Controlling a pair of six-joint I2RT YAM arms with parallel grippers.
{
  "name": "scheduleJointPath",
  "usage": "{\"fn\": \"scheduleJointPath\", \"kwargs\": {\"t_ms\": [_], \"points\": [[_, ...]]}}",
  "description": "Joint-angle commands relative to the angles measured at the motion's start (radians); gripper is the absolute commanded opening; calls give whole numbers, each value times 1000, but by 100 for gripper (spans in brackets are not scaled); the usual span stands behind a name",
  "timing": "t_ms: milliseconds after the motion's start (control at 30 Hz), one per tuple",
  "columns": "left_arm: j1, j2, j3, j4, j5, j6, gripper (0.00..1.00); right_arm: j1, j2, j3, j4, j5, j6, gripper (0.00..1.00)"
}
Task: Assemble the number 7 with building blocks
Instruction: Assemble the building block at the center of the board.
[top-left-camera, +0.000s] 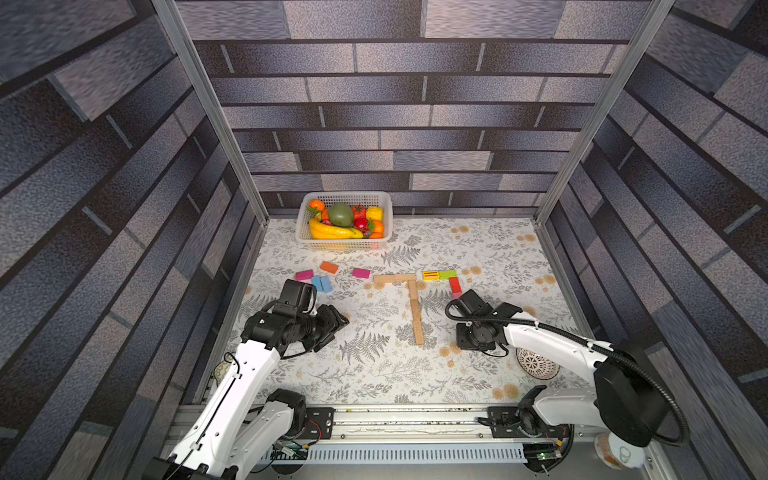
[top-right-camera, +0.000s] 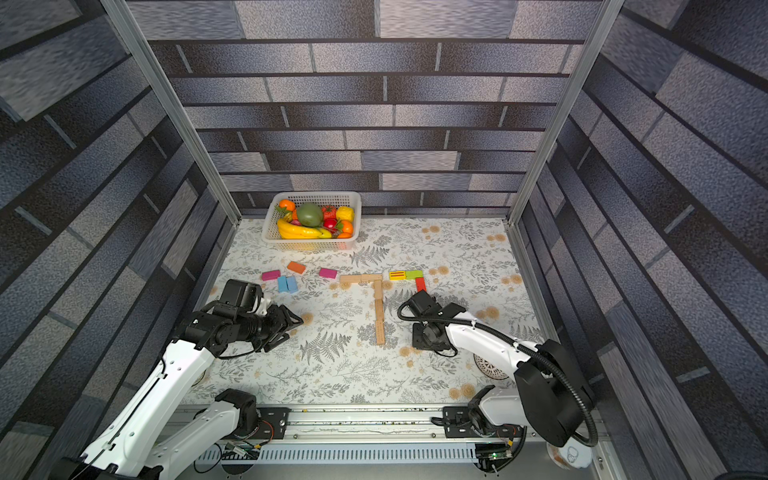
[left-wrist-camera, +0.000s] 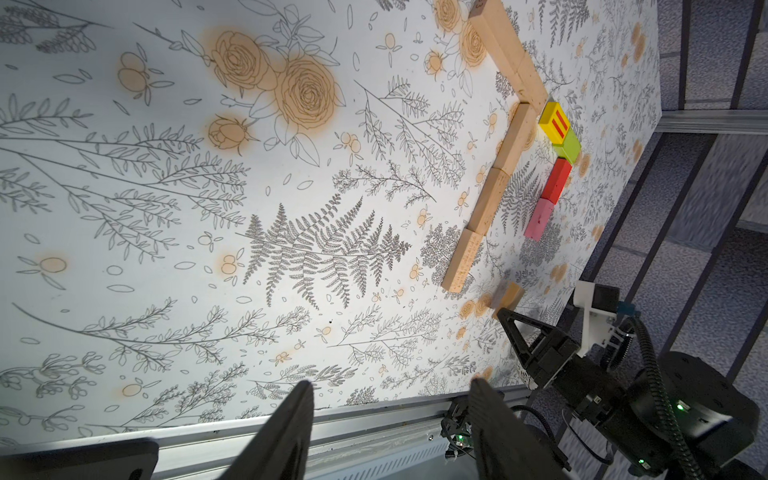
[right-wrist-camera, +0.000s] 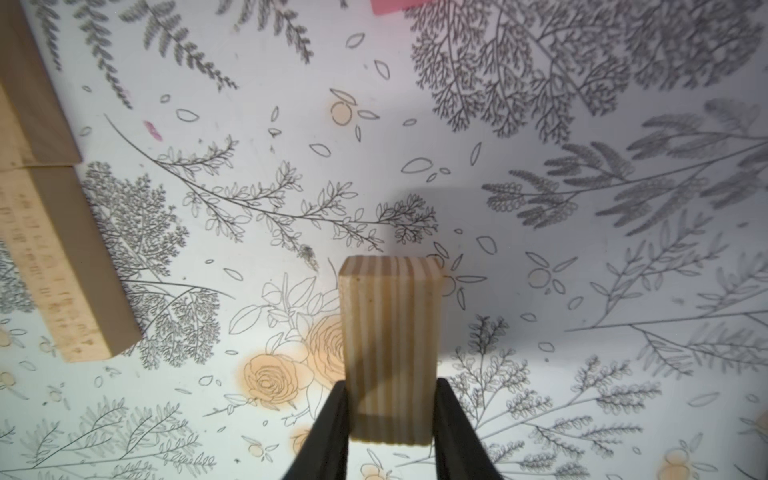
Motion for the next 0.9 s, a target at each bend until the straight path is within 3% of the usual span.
{"fn": "scheduleJointPath", "kwargs": {"t_ms": [0, 167, 367, 667, 867], "points": [[14, -22, -37, 14, 20, 13, 63, -47, -33, 29, -63, -38, -151, 27], [50, -32, -69, 36, 57, 31, 64, -146, 19, 78, -85, -140, -284, 27], [108, -34, -67, 4, 94, 93, 64, -186, 148, 154, -97, -169, -362, 27], [189, -61, -65, -68, 134, 177, 64, -218, 227, 172, -84, -129, -385, 27], [194, -74, -78, -74, 138, 184, 64, -231, 256, 179, -74, -125, -398, 27]]}}
